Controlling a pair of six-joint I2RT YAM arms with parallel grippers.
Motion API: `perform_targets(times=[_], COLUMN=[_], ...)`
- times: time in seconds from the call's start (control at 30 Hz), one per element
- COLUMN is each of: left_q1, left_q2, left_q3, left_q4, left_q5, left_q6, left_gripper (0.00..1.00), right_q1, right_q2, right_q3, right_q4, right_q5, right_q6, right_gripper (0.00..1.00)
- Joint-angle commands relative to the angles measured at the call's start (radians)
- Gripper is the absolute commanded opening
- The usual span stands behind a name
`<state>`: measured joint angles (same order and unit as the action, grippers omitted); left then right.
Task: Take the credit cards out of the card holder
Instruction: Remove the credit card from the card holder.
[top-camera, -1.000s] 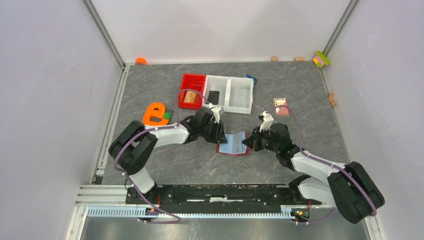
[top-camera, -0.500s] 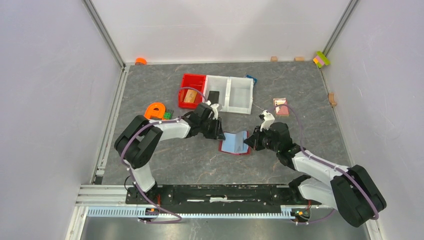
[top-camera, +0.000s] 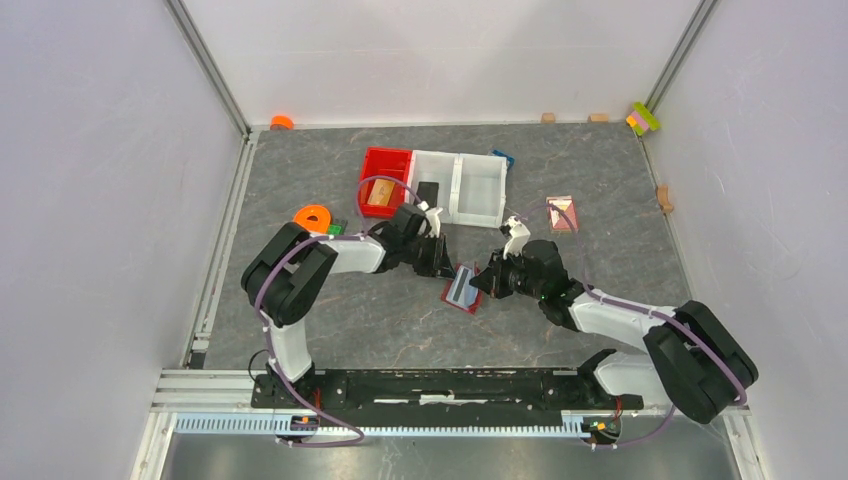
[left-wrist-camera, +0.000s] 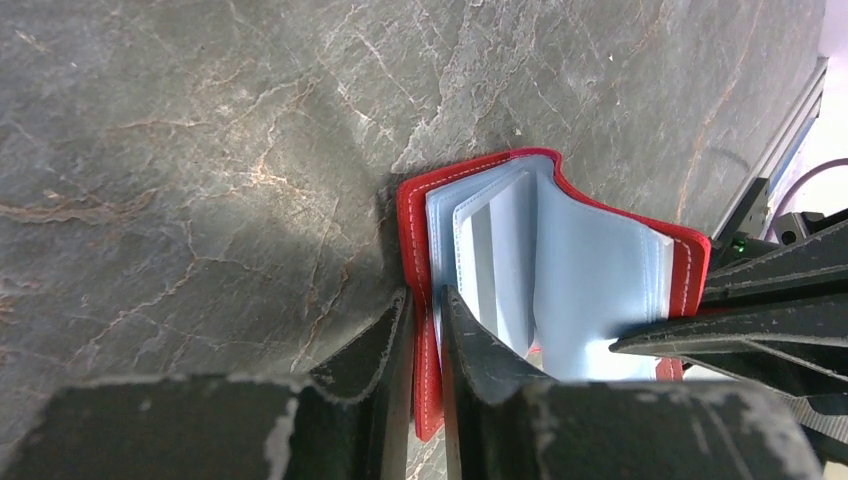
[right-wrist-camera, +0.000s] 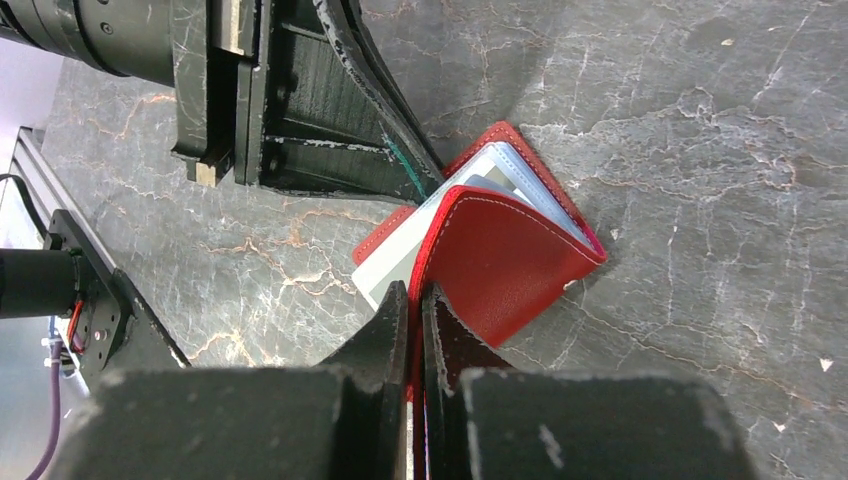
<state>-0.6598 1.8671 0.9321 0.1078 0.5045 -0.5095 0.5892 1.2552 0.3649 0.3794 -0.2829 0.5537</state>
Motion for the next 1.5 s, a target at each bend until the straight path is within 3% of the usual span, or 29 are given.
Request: perform_targets(times=[0.0, 0.23, 0.5, 0.87, 1.2, 1.47], left_q1=[-0.024, 0.013, 0.029, 0.075, 0.073, 0.063], left_q2=[0.001, -0.019, -0.017, -0.003, 0.031, 0.061], left_q3=[-0.060, -0.108, -0.150, -0.230, -0.238, -0.232], left_q4=[-0.051, 0.044, 0.183, 0.475, 0.574, 0.619], left_q5=[0.021, 0.088, 0.209, 0.344, 0.393, 0.416], left_q6=[-0.017, -0.068, -0.127, -0.303, -0.358, -0.383], left_gripper=[0.22, 0.23, 0.42, 0.42, 0.56, 0.60], right_q1=[0.007, 0.006, 0.006, 0.005, 0.005, 0.006], right_q2=[-0.021, -0.075, -0.129, -0.147, -0.141, -0.139], right_q3=[0.025, -0.023, -0.049, -0.069, -0.092, -0.117], right_q4=[-0.007, -0.054, -0.080, -0.065, -0.020, 0.038], right_q5=[0.080, 0.128, 0.141, 0.142, 0.129, 0.112], right_q6=[-0.029, -0.050, -0.051, -0.036, -0.015, 0.012], right_gripper=[0.00, 0.00, 0.00, 0.00, 0.00, 0.00])
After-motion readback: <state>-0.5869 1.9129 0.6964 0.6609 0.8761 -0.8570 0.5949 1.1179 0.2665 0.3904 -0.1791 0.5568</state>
